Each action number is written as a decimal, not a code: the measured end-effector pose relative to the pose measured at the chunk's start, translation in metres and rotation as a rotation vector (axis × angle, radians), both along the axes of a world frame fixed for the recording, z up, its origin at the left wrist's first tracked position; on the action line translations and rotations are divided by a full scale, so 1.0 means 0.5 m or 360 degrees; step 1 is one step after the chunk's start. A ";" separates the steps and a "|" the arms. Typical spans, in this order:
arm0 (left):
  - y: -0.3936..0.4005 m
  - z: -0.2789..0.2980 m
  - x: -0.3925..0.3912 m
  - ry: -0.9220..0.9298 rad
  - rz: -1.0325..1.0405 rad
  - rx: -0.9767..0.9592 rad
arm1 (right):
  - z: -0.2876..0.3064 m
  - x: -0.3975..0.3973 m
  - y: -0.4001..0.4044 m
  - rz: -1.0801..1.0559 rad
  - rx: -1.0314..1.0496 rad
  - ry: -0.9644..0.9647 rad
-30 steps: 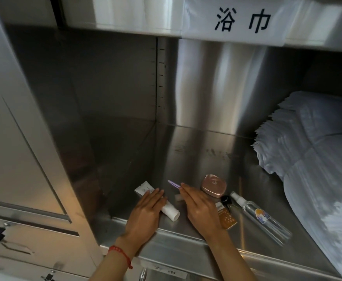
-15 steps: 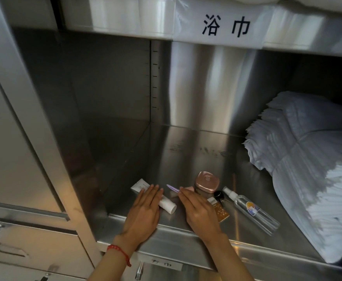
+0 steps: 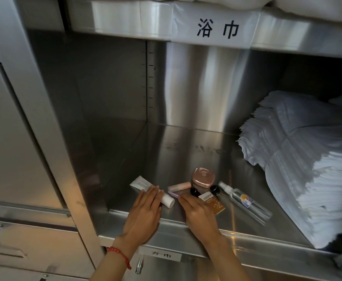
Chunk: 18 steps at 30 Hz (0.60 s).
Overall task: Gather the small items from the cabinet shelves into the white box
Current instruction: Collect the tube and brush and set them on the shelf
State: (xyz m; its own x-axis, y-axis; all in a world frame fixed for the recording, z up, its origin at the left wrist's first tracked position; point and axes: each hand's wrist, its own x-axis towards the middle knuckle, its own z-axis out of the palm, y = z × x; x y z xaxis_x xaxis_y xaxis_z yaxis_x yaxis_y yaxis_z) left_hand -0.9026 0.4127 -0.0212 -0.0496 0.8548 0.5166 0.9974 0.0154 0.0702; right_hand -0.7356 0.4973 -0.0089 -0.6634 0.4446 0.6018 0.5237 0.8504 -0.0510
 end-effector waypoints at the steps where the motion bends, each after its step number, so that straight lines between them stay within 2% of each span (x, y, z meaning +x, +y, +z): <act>1: -0.002 0.001 0.002 0.0002 0.0000 -0.0012 | 0.001 0.000 -0.002 -0.0012 -0.0022 -0.0029; 9: -0.008 0.008 0.007 -0.0018 -0.0016 -0.0075 | 0.013 -0.006 -0.010 -0.0037 -0.0150 -0.0057; 18: -0.017 0.016 0.010 -0.0131 -0.0016 -0.0206 | 0.007 -0.005 -0.013 -0.0069 -0.0143 -0.0063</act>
State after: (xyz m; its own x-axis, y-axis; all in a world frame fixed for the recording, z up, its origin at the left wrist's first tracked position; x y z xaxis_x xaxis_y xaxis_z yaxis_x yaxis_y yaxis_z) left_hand -0.8977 0.4042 -0.0133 -0.0783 0.9147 0.3965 0.9885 0.0198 0.1496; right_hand -0.7381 0.4908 -0.0052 -0.6647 0.5247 0.5318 0.5632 0.8197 -0.1048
